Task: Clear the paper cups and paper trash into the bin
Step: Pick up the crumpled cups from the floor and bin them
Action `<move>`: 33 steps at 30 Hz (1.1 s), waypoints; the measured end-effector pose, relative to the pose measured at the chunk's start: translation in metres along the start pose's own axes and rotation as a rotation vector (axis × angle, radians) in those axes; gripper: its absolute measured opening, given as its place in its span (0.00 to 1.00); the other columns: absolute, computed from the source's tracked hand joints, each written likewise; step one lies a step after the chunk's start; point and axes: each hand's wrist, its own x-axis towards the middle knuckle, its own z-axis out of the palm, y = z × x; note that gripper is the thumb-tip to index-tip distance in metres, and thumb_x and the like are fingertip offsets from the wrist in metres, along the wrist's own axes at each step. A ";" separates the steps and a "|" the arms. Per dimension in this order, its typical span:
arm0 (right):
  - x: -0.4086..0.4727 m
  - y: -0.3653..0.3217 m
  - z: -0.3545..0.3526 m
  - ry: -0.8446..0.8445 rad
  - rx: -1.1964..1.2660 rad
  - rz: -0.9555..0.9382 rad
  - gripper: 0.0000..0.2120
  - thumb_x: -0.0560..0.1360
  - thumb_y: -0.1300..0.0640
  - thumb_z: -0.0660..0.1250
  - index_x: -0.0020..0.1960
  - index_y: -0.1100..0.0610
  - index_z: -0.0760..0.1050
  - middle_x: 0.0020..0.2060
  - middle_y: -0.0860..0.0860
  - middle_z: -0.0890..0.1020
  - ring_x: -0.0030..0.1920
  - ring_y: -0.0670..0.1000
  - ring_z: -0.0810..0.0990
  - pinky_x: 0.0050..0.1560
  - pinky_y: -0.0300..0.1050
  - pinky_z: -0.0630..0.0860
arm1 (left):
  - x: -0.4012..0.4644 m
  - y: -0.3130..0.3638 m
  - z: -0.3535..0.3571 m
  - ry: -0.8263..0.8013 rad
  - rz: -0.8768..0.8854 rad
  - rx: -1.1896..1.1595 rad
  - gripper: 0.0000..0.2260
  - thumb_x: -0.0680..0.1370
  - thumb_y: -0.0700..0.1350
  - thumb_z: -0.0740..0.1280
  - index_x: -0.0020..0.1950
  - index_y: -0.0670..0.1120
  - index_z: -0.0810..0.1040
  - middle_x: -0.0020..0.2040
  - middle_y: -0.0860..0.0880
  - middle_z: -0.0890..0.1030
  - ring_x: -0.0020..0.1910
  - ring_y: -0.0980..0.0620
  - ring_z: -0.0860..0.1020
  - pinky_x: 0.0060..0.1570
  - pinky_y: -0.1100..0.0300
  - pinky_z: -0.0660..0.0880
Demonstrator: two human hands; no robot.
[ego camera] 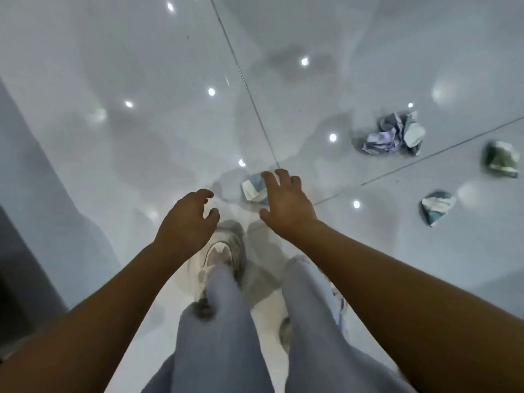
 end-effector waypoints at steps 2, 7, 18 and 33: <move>0.021 0.004 0.015 0.023 -0.100 -0.071 0.35 0.73 0.53 0.69 0.74 0.54 0.56 0.72 0.56 0.59 0.68 0.59 0.62 0.63 0.52 0.70 | 0.025 0.000 0.003 0.017 0.041 0.016 0.18 0.79 0.46 0.62 0.69 0.46 0.69 0.65 0.45 0.74 0.64 0.48 0.72 0.61 0.57 0.67; 0.039 0.019 0.022 0.092 -0.244 -0.206 0.31 0.73 0.57 0.67 0.72 0.59 0.60 0.66 0.57 0.67 0.62 0.57 0.68 0.60 0.48 0.71 | 0.075 0.020 -0.008 0.008 0.099 0.003 0.18 0.79 0.45 0.63 0.68 0.44 0.71 0.64 0.45 0.76 0.62 0.47 0.74 0.59 0.58 0.68; 0.074 0.048 -0.065 0.325 0.155 -0.190 0.36 0.75 0.57 0.68 0.77 0.57 0.52 0.69 0.53 0.66 0.67 0.53 0.65 0.63 0.45 0.70 | 0.128 0.125 -0.031 -0.313 0.115 -0.577 0.24 0.68 0.37 0.73 0.62 0.52 0.76 0.59 0.47 0.76 0.55 0.55 0.77 0.56 0.57 0.77; 0.043 0.134 -0.085 0.457 -0.114 0.041 0.34 0.73 0.51 0.70 0.74 0.56 0.61 0.69 0.57 0.67 0.67 0.60 0.65 0.63 0.53 0.69 | 0.145 0.147 -0.005 -0.114 0.224 -0.619 0.17 0.70 0.30 0.72 0.53 0.47 0.79 0.51 0.44 0.81 0.48 0.47 0.80 0.49 0.56 0.81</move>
